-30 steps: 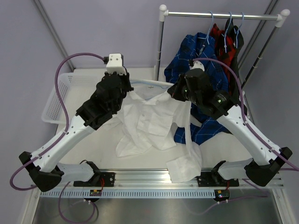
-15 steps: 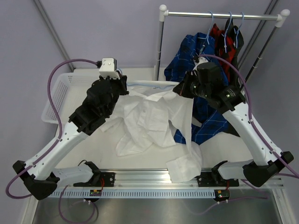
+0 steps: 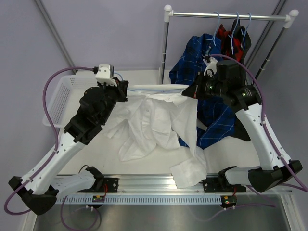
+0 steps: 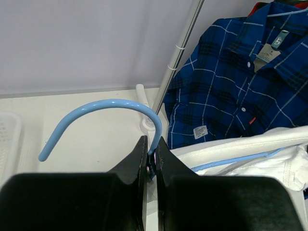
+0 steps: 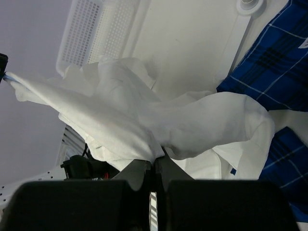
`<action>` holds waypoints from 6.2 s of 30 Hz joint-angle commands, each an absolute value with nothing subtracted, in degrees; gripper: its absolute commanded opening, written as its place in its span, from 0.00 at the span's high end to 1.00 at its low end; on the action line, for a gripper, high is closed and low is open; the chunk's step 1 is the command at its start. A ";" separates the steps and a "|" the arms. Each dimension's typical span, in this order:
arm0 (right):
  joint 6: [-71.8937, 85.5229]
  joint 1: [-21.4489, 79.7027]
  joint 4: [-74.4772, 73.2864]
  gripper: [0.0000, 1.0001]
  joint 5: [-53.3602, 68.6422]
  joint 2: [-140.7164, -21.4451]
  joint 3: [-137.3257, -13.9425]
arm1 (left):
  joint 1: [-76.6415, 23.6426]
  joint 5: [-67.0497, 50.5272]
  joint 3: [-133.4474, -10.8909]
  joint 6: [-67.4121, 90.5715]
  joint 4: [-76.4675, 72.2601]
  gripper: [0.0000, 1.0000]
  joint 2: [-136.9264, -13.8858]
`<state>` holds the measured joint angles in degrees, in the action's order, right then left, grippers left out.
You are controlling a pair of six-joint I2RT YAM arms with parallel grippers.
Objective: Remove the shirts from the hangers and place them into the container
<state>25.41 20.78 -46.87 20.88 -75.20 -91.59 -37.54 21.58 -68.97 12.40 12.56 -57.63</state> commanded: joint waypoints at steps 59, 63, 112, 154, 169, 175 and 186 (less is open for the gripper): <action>18.44 2.91 -47.91 1.00 48.43 -76.20 -86.05 | -25.22 10.46 -72.16 -3.52 14.68 1.00 -47.64; 19.16 1.76 -47.55 0.80 45.18 -75.86 -84.03 | -25.22 7.12 -72.95 -3.34 14.15 1.00 -47.81; -1.56 25.22 -41.83 0.42 30.84 -82.18 -99.58 | -28.83 -9.57 -77.34 -2.73 20.48 1.00 -55.19; -2.03 23.30 -41.05 1.00 35.42 -82.18 -93.26 | -28.92 -11.25 -76.90 -3.43 20.13 1.00 -53.53; 3.43 16.96 -38.32 1.00 41.30 -79.63 -84.73 | -28.65 -13.45 -76.02 -0.26 13.62 1.00 -50.54; 7.37 12.22 -34.11 0.97 47.88 -77.09 -80.17 | -26.28 -11.96 -76.11 1.57 13.27 1.00 -49.13; 19.77 11.51 -16.54 0.99 53.27 -74.09 -69.70 | -26.37 -13.79 -74.79 9.92 3.53 1.00 -51.41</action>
<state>16.95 12.32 -22.50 54.76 -75.35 -71.26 -27.57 -14.59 -72.64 6.87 15.35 -52.10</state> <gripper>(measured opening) 0.056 0.069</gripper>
